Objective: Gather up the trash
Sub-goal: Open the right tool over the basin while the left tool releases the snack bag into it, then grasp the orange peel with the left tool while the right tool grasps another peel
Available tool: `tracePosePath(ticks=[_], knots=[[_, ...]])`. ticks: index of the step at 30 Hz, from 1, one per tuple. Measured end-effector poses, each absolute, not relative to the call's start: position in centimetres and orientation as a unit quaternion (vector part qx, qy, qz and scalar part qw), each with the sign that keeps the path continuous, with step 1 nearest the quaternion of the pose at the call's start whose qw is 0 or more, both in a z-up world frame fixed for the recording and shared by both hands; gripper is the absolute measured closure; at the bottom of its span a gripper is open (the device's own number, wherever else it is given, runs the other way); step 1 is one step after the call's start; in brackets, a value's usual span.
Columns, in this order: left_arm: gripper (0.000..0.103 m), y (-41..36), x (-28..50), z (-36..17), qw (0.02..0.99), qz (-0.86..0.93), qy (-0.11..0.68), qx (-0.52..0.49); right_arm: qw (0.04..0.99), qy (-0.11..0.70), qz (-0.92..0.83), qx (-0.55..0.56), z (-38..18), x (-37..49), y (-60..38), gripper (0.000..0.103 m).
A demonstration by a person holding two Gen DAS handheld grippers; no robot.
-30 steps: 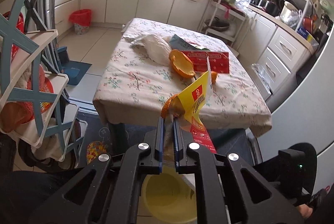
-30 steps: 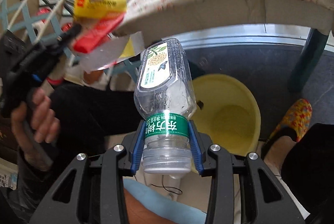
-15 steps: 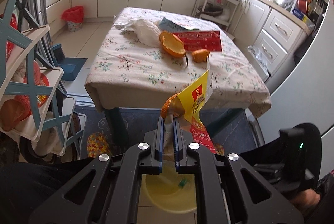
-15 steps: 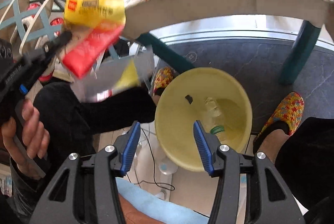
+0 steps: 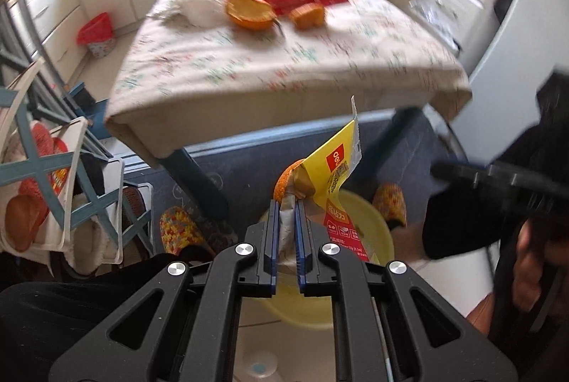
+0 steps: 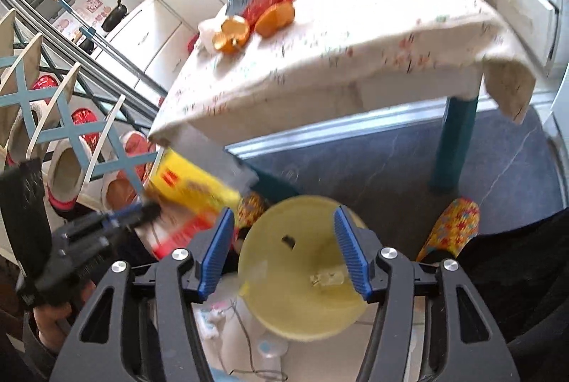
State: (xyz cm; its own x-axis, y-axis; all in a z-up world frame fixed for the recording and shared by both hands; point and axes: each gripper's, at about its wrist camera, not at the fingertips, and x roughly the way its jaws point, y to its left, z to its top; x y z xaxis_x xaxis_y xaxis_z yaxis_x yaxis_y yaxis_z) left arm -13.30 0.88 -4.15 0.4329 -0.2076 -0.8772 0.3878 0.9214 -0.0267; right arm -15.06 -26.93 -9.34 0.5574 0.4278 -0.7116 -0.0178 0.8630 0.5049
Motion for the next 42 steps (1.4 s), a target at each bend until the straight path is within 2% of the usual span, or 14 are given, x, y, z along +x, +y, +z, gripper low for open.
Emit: tracePosePath(ticks=[8, 10, 12, 14, 23, 32, 36, 42], knots=[[0.094, -2.9, -15.0, -8.1, 0.784, -0.214, 0.555, 0.178, 0.871, 0.42, 0.115, 0.226, -8.2, -14.9, -27.7, 0.04], [0.089, -3.4, -15.4, -8.4, 0.78, -0.211, 0.555, 0.196, 0.874, 0.416, 0.114, 0.222, -8.0, -14.9, -27.7, 0.04], [0.072, -3.6, -15.4, -8.4, 0.782, -0.207, 0.552, 0.202, 0.878, 0.411, 0.114, 0.219, -7.8, -15.0, -27.7, 0.04], [0.066, -3.5, -15.4, -8.3, 0.787, -0.201, 0.546, 0.204, 0.88, 0.408, 0.113, 0.217, -7.7, -15.0, -27.7, 0.039], [0.062, -3.1, -14.9, -7.9, 0.799, -0.186, 0.534, 0.201, 0.882, 0.406, 0.111, 0.21, -7.6, -15.0, -27.5, 0.038], [0.051, -2.3, -13.8, -5.8, 0.842, -0.123, 0.485, 0.203, 0.897, 0.39, 0.111, 0.174, -6.7, -14.9, -26.5, 0.038], [0.045, -1.0, -12.2, -3.5, 0.87, -0.091, 0.452, 0.175, 0.911, 0.37, 0.117, 0.14, -5.4, -14.3, -25.7, 0.038], [0.041, 0.9, -8.6, -0.2, 0.898, -0.067, 0.42, 0.109, 0.919, 0.355, 0.135, 0.106, -4.1, -12.4, -24.2, 0.037]])
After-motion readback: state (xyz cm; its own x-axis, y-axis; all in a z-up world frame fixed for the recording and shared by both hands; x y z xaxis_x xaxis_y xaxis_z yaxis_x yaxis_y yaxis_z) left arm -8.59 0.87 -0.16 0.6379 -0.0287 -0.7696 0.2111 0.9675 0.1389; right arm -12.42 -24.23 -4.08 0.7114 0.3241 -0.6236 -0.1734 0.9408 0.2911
